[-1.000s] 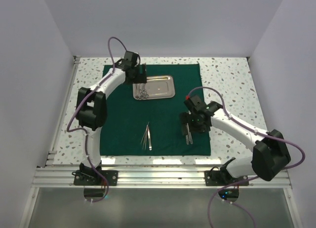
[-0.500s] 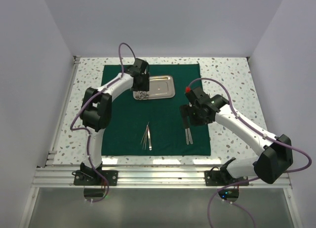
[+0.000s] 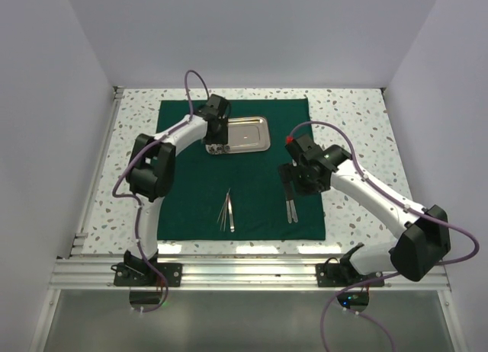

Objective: Open and lay out the surgical kit
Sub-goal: Pick up the medical item from the container.

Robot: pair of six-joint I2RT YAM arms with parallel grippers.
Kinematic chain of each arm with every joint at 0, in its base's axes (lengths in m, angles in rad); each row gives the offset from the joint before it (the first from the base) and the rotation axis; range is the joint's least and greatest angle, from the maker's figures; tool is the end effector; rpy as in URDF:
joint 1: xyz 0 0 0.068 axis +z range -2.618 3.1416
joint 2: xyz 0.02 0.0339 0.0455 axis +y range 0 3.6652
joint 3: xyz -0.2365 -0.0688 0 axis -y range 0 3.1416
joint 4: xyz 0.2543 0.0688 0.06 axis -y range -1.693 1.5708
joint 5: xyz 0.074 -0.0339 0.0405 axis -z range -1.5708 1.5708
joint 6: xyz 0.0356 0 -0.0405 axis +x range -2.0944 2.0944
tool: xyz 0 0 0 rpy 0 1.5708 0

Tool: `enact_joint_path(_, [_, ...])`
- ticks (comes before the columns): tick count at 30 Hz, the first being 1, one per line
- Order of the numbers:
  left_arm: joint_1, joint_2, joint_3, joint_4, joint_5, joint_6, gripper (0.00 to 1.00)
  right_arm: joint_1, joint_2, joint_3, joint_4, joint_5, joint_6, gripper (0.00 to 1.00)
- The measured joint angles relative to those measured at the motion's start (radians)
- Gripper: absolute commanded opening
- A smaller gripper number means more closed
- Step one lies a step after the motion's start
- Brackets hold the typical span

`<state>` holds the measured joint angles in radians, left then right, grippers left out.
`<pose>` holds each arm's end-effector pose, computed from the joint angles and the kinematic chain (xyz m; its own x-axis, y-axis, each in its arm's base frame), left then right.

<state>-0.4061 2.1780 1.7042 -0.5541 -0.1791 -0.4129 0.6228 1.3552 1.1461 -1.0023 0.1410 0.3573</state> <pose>0.4296 -0.1778 0.1517 -0.8425 -0.0675 -0.5344 -0.0370 0.9970 -0.0676 0.2214 0.1529 0.2482 -0.9003 -0.2202 -0.3755 -0.2375 0.9714 -0.0002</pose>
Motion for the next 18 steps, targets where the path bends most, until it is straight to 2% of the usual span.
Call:
enact_joint_path(10, [0.018, 0.018, -0.009, 0.026, -0.007, -0.023, 0.51, 0.0, 0.027, 0.011, -0.02, 0.007, 0.001, 0.81])
enact_joint_path(18, [0.048, 0.039, -0.009, 0.085, 0.039, -0.042, 0.4, 0.0, 0.07, 0.053, -0.032, 0.024, 0.001, 0.8])
